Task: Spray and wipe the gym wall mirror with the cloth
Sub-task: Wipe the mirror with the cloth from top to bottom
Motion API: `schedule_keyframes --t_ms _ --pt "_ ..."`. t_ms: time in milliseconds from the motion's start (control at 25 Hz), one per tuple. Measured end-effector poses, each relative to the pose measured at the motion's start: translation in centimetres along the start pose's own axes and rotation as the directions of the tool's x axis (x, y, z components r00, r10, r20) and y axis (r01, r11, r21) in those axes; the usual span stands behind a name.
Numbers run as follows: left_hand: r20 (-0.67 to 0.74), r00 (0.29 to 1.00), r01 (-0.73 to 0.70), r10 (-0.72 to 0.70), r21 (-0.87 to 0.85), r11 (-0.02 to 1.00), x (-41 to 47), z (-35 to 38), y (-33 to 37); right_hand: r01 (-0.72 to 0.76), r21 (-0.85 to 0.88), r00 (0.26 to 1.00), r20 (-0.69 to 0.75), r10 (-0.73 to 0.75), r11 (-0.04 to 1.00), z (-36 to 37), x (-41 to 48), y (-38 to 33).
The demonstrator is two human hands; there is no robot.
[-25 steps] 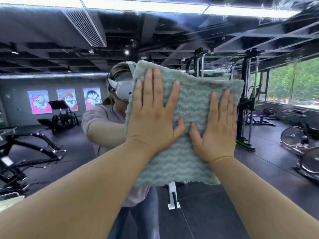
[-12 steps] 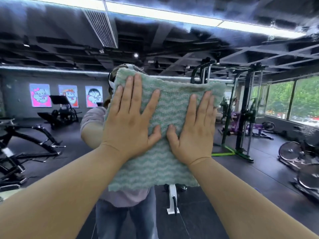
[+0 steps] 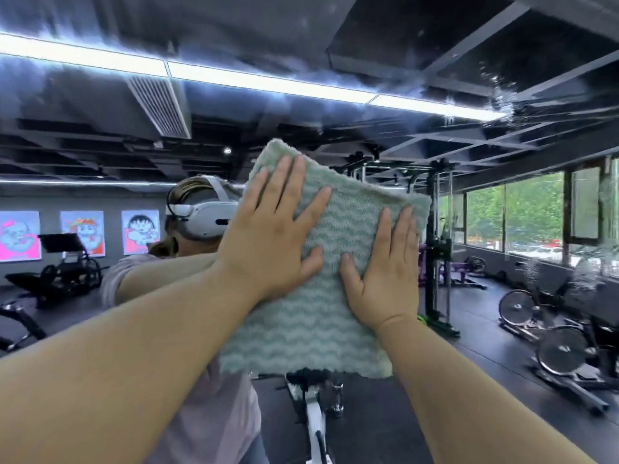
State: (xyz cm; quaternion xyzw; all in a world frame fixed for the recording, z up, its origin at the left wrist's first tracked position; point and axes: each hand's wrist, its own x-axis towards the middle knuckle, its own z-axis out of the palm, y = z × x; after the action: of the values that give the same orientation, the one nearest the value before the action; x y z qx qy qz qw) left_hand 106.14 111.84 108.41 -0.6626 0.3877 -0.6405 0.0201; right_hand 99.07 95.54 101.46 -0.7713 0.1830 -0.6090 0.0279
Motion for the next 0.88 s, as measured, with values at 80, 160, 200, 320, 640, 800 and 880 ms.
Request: schedule_keyframes --t_ms 80,160,200,320,640,800,880 --pt "0.002 0.999 0.047 -0.047 0.024 0.999 5.7 0.1 0.2 0.0 -0.01 0.999 -0.043 -0.001 1.0 -1.4 5.8 1.6" --pt "0.017 0.989 0.148 -0.149 0.064 0.987 10.6 -0.7 -1.7 0.059 -0.011 0.996 -0.065 -0.06 0.998 -3.1 13.4 0.8" --pt "0.009 0.978 0.205 -0.207 0.076 0.976 12.5 -1.1 -3.1 0.104 -0.013 0.992 -0.069 -0.105 0.995 -3.9 16.8 -0.2" --pt "-0.059 0.928 0.37 -0.367 0.045 0.928 12.3 -1.7 -5.5 0.295 0.035 0.948 -0.132 -0.289 0.955 -3.9 20.2 -3.4" --pt "-0.001 0.971 0.238 -0.24 0.122 0.964 7.6 -1.4 -3.4 0.648 0.066 0.758 -0.154 -0.634 0.759 -3.3 17.3 -0.2" --pt "-0.111 0.927 0.366 -0.358 0.066 0.928 12.1 -2.2 -6.6 0.48 0.151 0.868 -0.221 -0.444 0.864 -3.7 21.3 -6.3" --pt "-0.113 0.954 0.284 -0.277 0.053 0.957 8.5 -1.4 -3.6 0.573 0.123 0.81 -0.233 -0.538 0.811 -2.3 16.5 -5.0"
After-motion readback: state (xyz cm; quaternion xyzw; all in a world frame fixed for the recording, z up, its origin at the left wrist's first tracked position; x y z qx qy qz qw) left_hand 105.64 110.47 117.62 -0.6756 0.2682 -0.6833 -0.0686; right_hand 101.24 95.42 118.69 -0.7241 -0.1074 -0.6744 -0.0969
